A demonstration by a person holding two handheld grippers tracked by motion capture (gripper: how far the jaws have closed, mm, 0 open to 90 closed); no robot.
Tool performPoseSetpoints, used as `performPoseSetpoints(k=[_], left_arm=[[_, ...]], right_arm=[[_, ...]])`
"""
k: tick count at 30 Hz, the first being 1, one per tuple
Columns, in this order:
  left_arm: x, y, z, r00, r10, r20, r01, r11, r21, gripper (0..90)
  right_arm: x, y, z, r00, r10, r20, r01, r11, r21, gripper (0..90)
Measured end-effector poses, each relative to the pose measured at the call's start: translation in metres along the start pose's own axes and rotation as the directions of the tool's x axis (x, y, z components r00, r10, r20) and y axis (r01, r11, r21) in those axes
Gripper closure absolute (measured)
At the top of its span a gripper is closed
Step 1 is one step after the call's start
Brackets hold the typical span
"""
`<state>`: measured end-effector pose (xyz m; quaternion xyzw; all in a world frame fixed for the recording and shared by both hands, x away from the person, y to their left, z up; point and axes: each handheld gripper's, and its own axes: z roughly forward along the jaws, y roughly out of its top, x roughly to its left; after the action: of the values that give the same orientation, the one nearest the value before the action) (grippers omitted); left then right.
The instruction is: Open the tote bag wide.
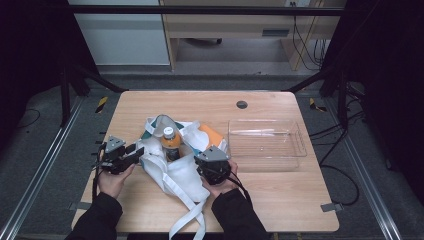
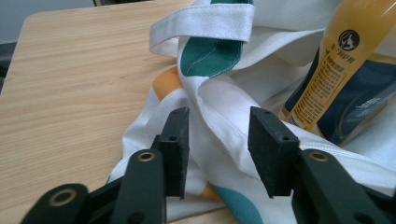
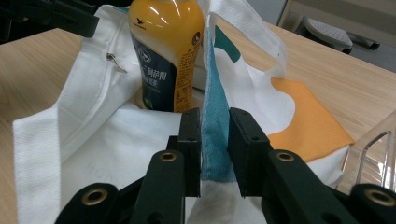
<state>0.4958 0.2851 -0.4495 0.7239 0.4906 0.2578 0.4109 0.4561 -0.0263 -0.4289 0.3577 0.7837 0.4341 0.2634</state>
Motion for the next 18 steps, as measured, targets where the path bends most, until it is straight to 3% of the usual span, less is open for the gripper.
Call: performPoseSetpoints(k=[5,10,18], left_arm=[[-0.001,-0.002,0.007,1.0,0.004,0.0,-0.004,0.9993,0.036,73.2],[0.002,-0.002,0.008,0.9999,0.01,0.008,-0.01,0.9983,0.058,85.1],[0.002,-0.002,0.008,0.9992,0.04,0.006,-0.041,0.9965,0.072,88.1]], right_arm=[[0.002,0.002,0.006,0.9996,-0.007,0.026,0.006,1.0,0.019,82.7],[-0.003,0.005,0.005,0.9981,0.021,0.058,-0.023,0.999,0.028,87.9],[-0.021,-0.001,0.009,0.9884,0.082,0.128,-0.087,0.995,0.038,88.1]])
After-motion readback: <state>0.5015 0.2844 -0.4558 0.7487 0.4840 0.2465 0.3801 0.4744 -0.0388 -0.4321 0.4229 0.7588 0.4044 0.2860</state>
